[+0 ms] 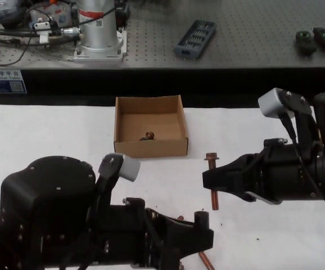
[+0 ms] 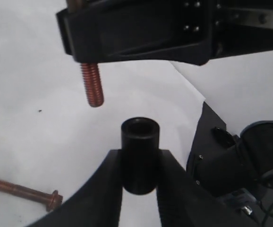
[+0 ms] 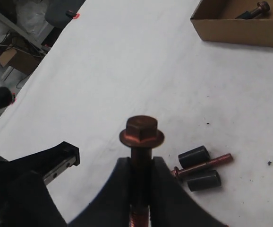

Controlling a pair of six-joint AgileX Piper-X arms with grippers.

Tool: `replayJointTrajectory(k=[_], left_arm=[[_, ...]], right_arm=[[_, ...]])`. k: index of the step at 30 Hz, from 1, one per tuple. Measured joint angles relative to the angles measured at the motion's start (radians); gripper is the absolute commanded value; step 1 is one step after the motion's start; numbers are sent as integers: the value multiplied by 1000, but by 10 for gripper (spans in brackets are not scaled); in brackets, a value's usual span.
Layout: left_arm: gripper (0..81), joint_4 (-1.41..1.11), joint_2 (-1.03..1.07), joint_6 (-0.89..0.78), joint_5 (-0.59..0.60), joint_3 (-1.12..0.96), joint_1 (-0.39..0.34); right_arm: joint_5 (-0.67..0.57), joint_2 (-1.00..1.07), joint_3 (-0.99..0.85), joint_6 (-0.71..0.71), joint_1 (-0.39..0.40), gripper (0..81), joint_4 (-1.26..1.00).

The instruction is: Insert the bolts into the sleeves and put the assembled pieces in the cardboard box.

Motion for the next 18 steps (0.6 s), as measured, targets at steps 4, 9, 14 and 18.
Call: replayJointTrajectory(k=[4, 9, 14, 18], left_arm=[[60, 0, 0, 0, 65, -1, 0], [60, 0, 0, 0, 89, -1, 0], [60, 10, 0, 0, 89, -1, 0], [60, 12, 6, 0, 89, -1, 0]], right_arm=[[-20, 0, 0, -3, 0, 17, 0], [-25, 0, 0, -3, 0, 17, 0], [-30, 0, 0, -3, 0, 17, 0], [-48, 0, 0, -3, 0, 17, 0]])
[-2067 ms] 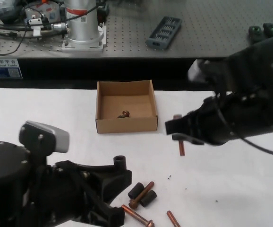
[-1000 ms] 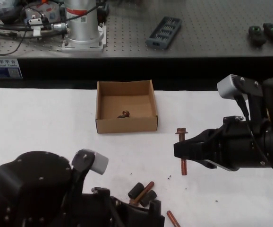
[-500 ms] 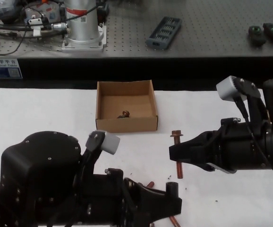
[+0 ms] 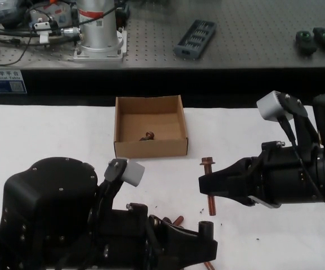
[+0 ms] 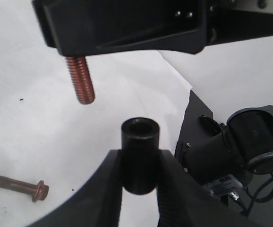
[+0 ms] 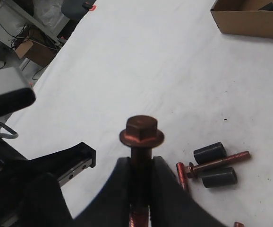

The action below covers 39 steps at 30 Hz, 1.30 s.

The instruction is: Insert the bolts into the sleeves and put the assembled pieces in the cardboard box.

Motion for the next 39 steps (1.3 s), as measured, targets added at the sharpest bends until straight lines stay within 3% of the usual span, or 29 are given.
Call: replayJointTrajectory(k=[39], left_arm=[[60, -12, 59, 40, 30, -5, 0]], right_arm=[[-77, 0, 0, 0, 0, 17, 0]])
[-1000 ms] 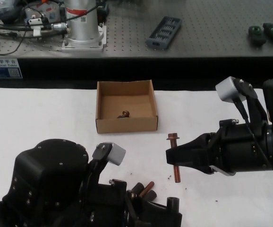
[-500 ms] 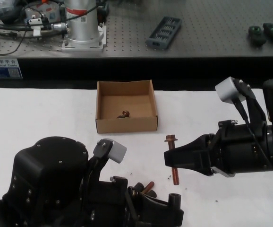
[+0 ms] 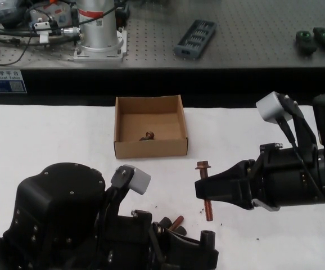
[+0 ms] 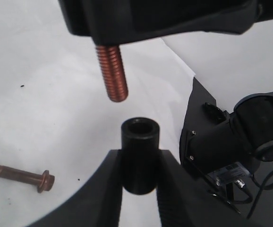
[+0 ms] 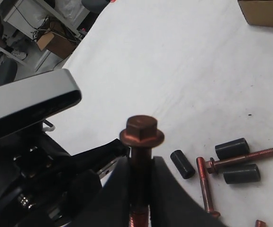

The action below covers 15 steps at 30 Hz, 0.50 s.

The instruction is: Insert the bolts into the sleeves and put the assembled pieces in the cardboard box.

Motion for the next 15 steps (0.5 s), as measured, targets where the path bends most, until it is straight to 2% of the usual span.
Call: replayJointTrajectory(k=[15], left_arm=[[60, 2, 0, -25, -69, 0, 0]], right_arm=[[-6, 0, 0, 0, 0, 17, 12]])
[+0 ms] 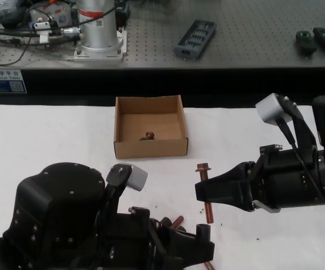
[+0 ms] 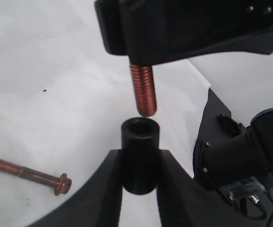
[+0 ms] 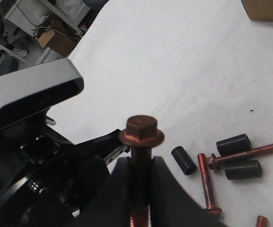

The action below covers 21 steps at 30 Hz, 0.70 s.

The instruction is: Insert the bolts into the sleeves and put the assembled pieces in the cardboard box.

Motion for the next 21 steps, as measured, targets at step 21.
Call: replayJointTrajectory(k=[21], left_arm=[[60, -24, 0, -9, 51, 0, -2]], right_arm=[[-30, 0, 0, 0, 0, 17, -1]])
